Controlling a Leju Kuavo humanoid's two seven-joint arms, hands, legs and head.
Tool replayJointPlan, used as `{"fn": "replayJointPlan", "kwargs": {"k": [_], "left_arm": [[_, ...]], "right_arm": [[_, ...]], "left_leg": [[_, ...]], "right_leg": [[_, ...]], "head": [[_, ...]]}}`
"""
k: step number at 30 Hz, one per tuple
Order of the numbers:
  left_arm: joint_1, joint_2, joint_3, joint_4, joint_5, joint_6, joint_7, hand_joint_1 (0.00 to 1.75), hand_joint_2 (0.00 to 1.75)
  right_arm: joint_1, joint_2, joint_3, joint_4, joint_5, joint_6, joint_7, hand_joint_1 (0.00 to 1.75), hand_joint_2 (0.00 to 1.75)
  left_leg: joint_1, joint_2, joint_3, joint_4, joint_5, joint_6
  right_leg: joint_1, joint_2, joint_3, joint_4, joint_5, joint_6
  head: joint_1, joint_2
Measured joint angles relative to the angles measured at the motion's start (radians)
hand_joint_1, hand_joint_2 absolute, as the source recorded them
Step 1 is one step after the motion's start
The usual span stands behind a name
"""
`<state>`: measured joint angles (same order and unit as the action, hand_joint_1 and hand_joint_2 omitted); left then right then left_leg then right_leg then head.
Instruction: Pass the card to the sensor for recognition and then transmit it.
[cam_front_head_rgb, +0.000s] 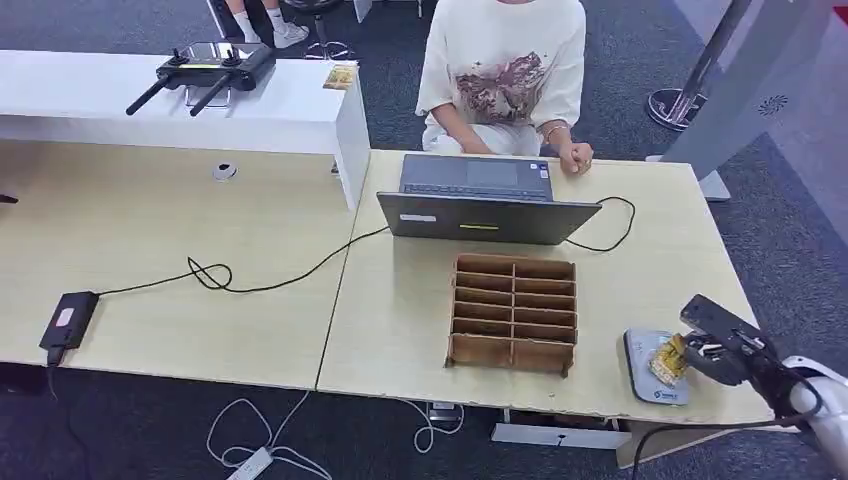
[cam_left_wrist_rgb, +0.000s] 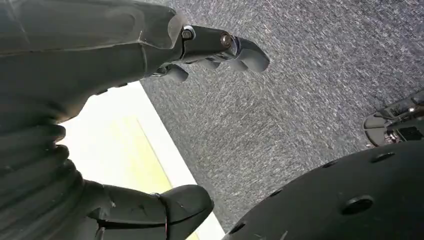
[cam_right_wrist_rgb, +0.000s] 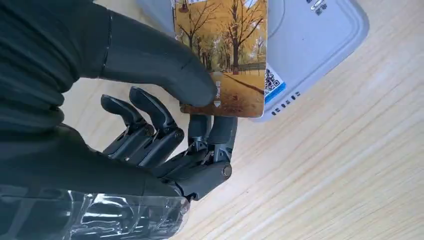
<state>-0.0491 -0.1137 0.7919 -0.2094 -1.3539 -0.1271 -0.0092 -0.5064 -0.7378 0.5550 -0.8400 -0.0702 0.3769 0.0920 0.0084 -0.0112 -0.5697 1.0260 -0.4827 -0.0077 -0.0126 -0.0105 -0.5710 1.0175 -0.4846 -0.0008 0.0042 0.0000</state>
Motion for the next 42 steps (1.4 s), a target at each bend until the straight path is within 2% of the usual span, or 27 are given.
{"fn": "replayJointPlan", "kwargs": {"k": [9,14,21,31,42], "left_arm": [[0.0,0.0,0.0,0.0,0.0,0.0,-0.002,0.0,1.75],[0.001,0.0,0.0,0.0,0.0,-0.002,-0.009,0.0,1.75],[0.001,0.0,0.0,0.0,0.0,-0.003,-0.013,0.0,1.75],[0.001,0.001,0.0,0.0,-0.002,-0.006,-0.013,0.0,1.75],[0.002,0.0,0.002,0.0,-0.003,0.0,-0.013,0.0,1.75]], "right_arm": [[-0.014,0.017,0.001,0.019,-0.057,0.066,-0.026,1.75,1.75],[-0.016,0.022,-0.008,0.035,-0.139,0.124,-0.047,1.75,1.75],[-0.014,0.022,-0.035,0.044,-0.245,0.164,-0.065,1.75,1.75],[0.005,0.003,-0.083,0.041,-0.346,0.162,-0.096,1.75,1.75],[0.025,-0.013,-0.174,-0.026,-0.47,0.135,-0.179,1.75,1.75]], "left_leg": [[0.0,0.0,0.0,0.0,0.0,0.0],[0.0,0.0,0.0,0.0,0.0,0.0],[0.0,0.0,0.0,0.0,0.0,0.0],[0.0,0.0,0.0,0.0,0.0,0.0],[0.0,0.0,0.0,0.0,0.0,0.0]], "right_leg": [[0.0,0.0,0.0,0.0,0.0,0.0],[0.0,0.0,0.0,0.0,0.0,0.0],[0.0,0.0,0.0,0.0,0.0,0.0],[0.0,0.0,0.0,0.0,0.0,0.0],[0.0,0.0,0.0,0.0,0.0,0.0]], "head": [[0.0,0.0],[0.0,0.0],[0.0,0.0],[0.0,0.0],[0.0,0.0]]}}
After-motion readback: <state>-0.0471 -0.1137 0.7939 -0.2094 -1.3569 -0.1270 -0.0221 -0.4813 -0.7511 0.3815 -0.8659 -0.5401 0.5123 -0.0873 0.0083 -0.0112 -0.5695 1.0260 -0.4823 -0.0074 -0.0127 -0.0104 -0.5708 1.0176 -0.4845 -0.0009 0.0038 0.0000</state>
